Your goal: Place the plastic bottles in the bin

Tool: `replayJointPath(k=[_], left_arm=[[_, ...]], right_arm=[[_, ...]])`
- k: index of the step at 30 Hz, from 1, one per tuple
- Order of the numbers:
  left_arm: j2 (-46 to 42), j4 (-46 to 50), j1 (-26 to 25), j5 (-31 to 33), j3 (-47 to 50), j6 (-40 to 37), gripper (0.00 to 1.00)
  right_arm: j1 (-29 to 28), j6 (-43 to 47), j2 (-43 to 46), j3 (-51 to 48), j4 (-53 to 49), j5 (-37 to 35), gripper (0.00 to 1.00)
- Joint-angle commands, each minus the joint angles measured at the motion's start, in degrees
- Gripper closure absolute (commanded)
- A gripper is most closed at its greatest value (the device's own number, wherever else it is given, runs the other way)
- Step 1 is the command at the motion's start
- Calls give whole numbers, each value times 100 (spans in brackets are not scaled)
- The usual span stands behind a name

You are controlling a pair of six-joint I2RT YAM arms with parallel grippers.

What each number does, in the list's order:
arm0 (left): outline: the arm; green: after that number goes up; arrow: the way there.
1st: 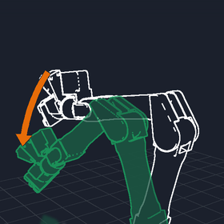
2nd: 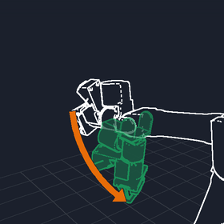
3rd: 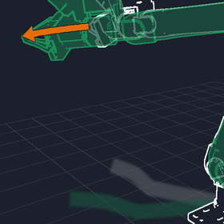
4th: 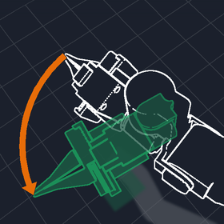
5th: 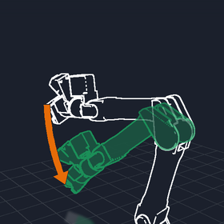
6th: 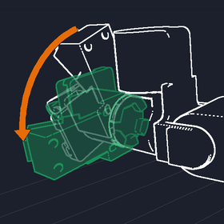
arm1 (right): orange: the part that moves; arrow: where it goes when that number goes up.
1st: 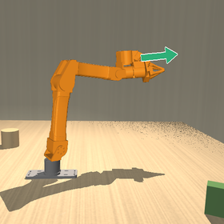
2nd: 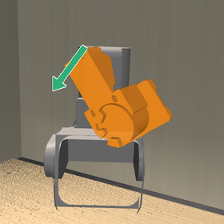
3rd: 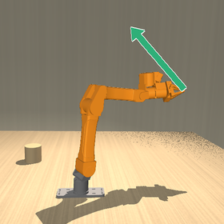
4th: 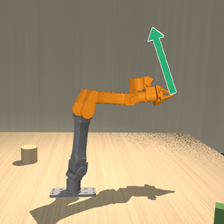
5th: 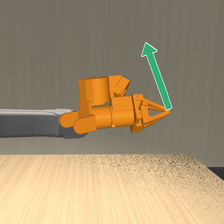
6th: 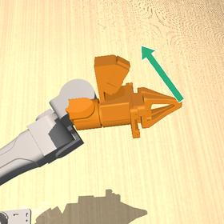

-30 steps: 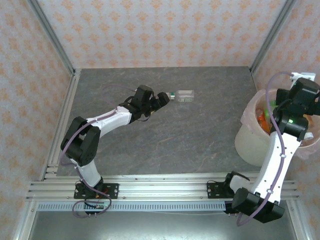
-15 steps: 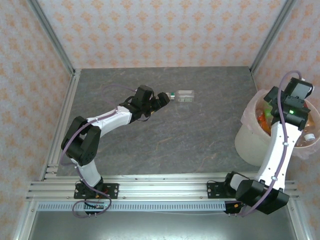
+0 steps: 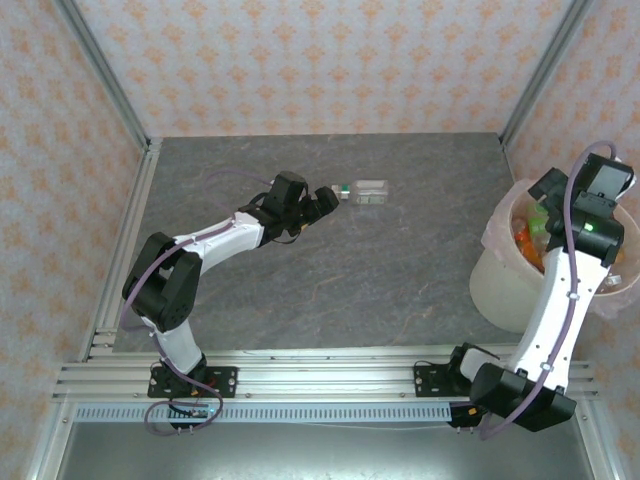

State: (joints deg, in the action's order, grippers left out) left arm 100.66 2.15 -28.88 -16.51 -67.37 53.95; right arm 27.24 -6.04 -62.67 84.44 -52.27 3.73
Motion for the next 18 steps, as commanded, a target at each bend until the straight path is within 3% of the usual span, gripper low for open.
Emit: replayJointPath(k=[1, 6, 13, 18], left_arm=[[119, 127, -74, -7, -181, -67, 0], [203, -49, -76, -55, -188, 81, 0], [450, -589, -74, -354, -263, 242, 0], [549, -233, -74, -360, -819, -717, 0]], right_arm=[[-132, -180, 350, 76, 206, 842, 1], [-593, -466, 824, -395, 1148, 1508, 1], [-1137, -730, 853, -441, 1464, 2424, 1], [-1936, -781, 853, -640, 1601, 2405, 1]])
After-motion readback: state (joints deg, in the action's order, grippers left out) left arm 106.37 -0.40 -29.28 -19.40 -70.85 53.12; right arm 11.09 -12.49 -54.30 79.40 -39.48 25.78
